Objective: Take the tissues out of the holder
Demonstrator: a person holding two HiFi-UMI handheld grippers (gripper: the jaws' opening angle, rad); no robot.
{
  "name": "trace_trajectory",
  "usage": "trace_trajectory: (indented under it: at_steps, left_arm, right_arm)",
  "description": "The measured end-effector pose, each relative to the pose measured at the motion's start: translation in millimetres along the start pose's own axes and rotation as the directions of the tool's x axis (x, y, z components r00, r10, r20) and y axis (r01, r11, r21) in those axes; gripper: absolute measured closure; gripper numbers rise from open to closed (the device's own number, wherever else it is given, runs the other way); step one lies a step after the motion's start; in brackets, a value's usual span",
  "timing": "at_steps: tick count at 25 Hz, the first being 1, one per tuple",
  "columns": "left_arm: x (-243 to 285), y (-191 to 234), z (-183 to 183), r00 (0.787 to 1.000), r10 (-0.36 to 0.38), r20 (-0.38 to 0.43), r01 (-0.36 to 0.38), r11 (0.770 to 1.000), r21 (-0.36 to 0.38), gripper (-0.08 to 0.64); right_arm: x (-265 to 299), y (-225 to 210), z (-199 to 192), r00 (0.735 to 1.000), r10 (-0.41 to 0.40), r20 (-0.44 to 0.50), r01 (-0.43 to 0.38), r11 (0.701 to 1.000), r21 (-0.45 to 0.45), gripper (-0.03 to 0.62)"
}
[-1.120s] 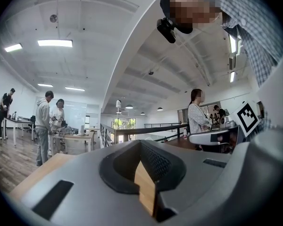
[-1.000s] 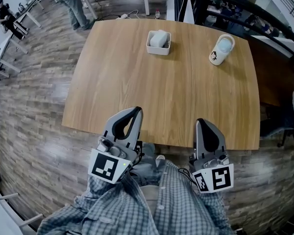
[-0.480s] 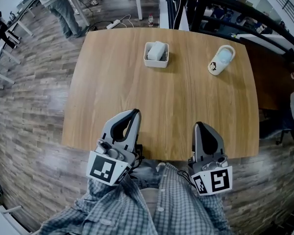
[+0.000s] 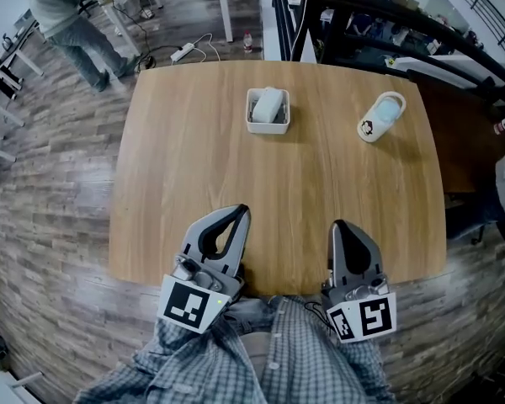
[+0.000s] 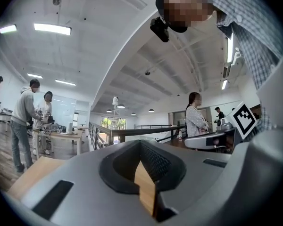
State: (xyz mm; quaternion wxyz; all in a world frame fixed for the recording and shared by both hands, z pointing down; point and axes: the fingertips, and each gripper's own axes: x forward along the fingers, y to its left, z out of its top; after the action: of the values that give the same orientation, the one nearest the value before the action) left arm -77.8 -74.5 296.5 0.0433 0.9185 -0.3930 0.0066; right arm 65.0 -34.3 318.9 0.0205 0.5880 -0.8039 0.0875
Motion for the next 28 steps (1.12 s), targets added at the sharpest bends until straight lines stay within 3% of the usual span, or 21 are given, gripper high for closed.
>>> trace_trajectory:
  at_steps: [4,9,20,23,28]
  left_arm:
    - [3.5,0.5,-6.3,0.999,-0.03,-0.026,0.03,0.999,0.024,0.554]
    - [7.9,1.1,-12.9,0.998,-0.026,-0.049,0.026,1.0,-0.013,0.554]
    - [24.9,10.0,-5.5,0.995,0.093,-0.02,-0.094,0.995,-0.038,0.554]
    - [30.8,13.7,2.8,0.994,0.11,0.016,-0.11,0.994,-0.003,0.554]
    - [43.8,10.2,2.6,0.991,0.134,-0.018,-0.134,0.991,-0.003,0.554]
  right_arm:
    - [10.2,9.1,-4.5,1.0,0.009,-0.023,-0.009,1.0,0.0,0.581]
    - [19.4,8.3,-6.3,0.998,0.032,-0.048,-0.032,0.999,-0.003,0.581]
    - [32.7,-22.5,-3.9,0.994,0.093,-0.058,-0.093,0.996,0.004,0.581]
    - [36.2,-28.3,2.3,0.993,0.108,-0.048,-0.108,0.994,0.002,0.581]
    - [42.8,-42.0,4.6,0.991,0.13,-0.045,-0.13,0.992,0.005,0.581]
